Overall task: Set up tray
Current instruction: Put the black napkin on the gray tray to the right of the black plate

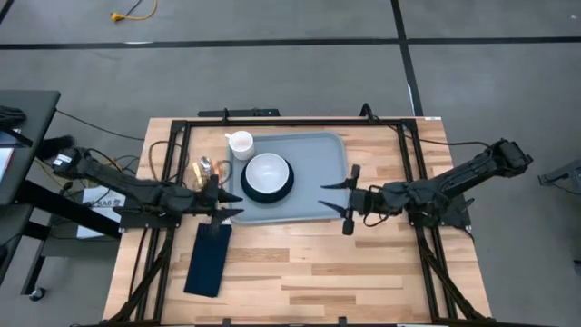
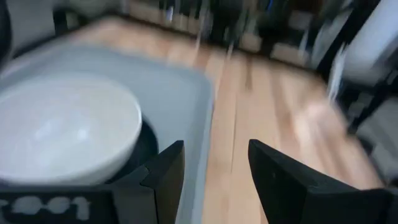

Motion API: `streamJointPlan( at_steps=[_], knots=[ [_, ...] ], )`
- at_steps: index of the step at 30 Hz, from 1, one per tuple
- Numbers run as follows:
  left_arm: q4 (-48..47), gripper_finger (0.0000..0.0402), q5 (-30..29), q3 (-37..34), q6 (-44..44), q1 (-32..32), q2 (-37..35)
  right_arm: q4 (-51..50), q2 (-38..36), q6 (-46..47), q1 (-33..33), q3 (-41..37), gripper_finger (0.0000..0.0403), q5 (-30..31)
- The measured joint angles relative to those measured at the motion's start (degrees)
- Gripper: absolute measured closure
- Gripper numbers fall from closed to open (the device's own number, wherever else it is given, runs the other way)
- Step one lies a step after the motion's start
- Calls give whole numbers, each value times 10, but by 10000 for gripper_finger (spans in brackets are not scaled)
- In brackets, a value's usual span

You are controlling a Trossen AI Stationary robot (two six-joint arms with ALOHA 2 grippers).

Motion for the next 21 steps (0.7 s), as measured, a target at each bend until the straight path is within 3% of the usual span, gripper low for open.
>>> streamJointPlan(
  at_steps=[6,10,21],
  knots=[
    [-294,235,3,178,-88,-49,149,22,16,23,5,-32,225,-1],
    [-446,235,3,277,-157,-84,247,94,38,46,17,-61,227,-1],
    [-619,235,38,460,-245,-162,422,319,64,-38,28,-113,223,0]
  ],
)
